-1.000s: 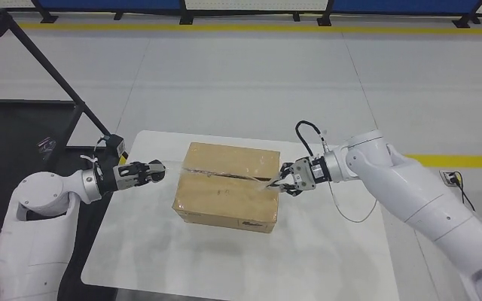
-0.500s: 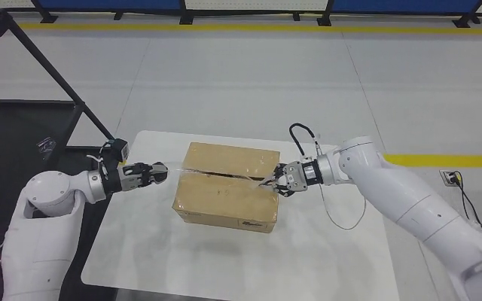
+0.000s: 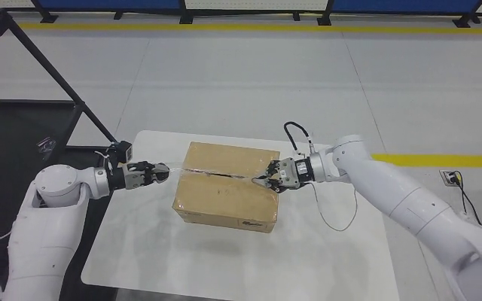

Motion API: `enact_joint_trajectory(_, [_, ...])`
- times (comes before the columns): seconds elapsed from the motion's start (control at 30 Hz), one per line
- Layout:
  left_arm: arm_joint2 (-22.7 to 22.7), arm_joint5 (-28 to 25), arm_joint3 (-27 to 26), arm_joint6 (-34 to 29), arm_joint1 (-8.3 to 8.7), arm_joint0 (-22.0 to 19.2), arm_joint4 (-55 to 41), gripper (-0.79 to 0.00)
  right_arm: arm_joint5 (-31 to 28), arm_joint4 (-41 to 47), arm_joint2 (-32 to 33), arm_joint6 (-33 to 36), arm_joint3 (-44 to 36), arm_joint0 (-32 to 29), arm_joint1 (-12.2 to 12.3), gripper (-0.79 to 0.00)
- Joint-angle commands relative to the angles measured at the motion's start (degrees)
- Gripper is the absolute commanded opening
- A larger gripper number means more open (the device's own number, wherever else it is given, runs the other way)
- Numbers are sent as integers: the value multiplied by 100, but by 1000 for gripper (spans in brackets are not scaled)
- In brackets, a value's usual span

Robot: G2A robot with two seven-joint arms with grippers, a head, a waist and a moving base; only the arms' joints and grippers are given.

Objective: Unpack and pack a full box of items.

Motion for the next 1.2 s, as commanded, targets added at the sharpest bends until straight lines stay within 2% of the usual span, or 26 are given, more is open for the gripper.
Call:
enact_joint_trajectory(0.0, [47,-13,80,60,0,-59,-6,-785,0,148,0,-55,-71,22,15,-785])
enact_joint_trajectory(0.33, [65,-128,295,32,55,-196,-194,-785,0,-113,0,948,-380,-64,375,-785])
enact_joint_trajectory(0.47, [100,-116,299,-13,77,-201,-210,-785,0,-164,0,1002,-394,-202,456,-785])
enact_joint_trajectory(0.63, [206,-27,371,-48,86,-230,-241,-785,0,173,0,657,-392,-295,463,-785])
enact_joint_trajectory(0.9, [386,15,598,-92,88,-349,-300,-785,0,1346,0,-628,-538,-345,418,-785])
enact_joint_trajectory(1.17, [368,-97,590,-198,152,-380,-337,-785,0,1567,0,-1102,-619,-202,476,-785])
